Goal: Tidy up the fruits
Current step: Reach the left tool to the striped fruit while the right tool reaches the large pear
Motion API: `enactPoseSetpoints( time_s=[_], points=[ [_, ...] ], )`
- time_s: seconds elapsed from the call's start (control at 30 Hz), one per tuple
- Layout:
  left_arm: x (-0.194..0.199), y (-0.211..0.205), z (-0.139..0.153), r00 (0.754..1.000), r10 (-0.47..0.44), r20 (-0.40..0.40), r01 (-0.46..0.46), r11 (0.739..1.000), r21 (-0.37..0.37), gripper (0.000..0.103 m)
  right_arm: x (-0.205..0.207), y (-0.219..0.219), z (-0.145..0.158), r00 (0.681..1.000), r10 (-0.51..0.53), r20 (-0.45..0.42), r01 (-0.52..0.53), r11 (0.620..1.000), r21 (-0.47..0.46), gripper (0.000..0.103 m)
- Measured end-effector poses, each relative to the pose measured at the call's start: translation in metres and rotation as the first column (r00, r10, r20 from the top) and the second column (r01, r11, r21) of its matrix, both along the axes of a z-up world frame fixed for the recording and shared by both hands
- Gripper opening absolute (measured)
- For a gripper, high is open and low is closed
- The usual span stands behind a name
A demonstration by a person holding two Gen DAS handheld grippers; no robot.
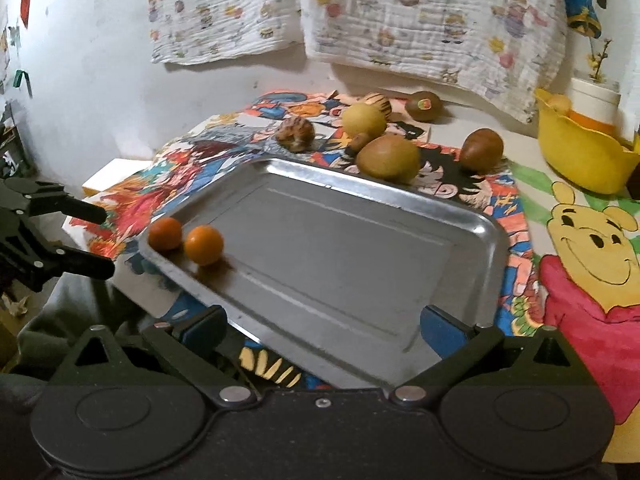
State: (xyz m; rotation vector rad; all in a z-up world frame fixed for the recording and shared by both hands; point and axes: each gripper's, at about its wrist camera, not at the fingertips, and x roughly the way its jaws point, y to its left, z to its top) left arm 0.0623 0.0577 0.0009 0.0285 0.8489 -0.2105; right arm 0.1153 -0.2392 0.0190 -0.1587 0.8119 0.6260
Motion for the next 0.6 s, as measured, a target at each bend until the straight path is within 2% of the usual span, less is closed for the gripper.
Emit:
enactPoseSetpoints(
  time_s=[0.27, 0.6],
  points=[
    [0.019, 0.014, 0.014, 0.998, 0.059, 0.025, -0.059, 0.998, 0.006, 0.102, 0.027, 0.003, 0.006, 1.000, -0.012, 0.025, 0.012, 1.000, -0.003, 0.102],
    [0.070, 0.022, 0.031, 0.992, 0.117, 0.055, -0.120, 0.991, 0.052, 0.103, 0.072, 0.019, 0.013, 0.997, 0.002, 0.077, -0.003, 1.000, 0.012, 0.102]
  ],
)
